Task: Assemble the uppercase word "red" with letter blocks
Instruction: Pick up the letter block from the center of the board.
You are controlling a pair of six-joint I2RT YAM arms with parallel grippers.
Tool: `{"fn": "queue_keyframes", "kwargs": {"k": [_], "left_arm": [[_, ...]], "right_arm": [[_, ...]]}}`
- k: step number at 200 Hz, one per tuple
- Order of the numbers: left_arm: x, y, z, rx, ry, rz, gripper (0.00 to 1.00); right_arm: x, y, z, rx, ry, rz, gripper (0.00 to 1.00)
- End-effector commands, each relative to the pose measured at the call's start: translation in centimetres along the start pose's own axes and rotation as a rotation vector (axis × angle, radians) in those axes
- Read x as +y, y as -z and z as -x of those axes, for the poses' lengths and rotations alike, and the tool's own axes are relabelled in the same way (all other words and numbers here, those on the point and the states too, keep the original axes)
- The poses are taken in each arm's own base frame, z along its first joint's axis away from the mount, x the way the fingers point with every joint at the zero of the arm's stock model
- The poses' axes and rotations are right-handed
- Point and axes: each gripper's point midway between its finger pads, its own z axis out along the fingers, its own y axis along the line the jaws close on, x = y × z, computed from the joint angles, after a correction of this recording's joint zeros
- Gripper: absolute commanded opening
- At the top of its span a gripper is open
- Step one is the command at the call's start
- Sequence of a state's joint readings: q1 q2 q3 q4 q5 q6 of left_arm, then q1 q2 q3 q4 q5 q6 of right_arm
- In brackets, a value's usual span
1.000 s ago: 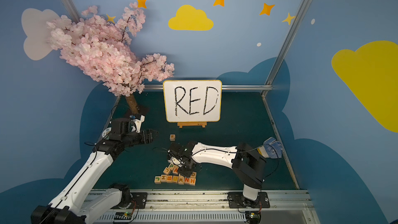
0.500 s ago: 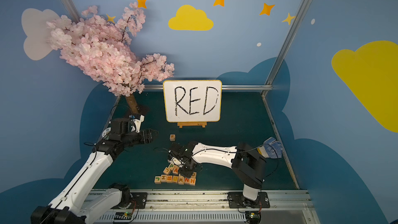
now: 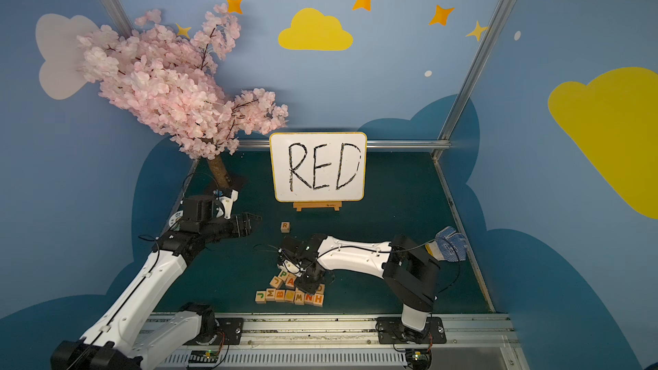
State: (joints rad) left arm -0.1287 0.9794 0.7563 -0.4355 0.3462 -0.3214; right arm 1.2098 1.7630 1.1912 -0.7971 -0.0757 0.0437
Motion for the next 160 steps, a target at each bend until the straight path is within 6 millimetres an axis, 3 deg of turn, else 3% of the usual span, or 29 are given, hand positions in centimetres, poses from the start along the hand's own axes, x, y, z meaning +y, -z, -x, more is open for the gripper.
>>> {"fn": "queue_keyframes", "kwargs": {"k": [1, 102, 160], "left_arm": [[0.1, 0.1, 0.0, -0.012, -0.003, 0.000, 0.79], [0.3, 0.1, 0.0, -0.012, -0.002, 0.008, 0.79], [0.3, 0.2, 0.0, -0.017, -0.004, 0.009, 0.79]], "right_arm": [[-1.3, -1.8, -1.1, 0.064, -0.010, -0.059, 0.40], [-3.6, -1.8, -1.6, 0.078, -0.037, -0.176, 0.37], [-3.5, -1.2, -1.1, 0.054, -0.041, -0.173, 0.36]]}}
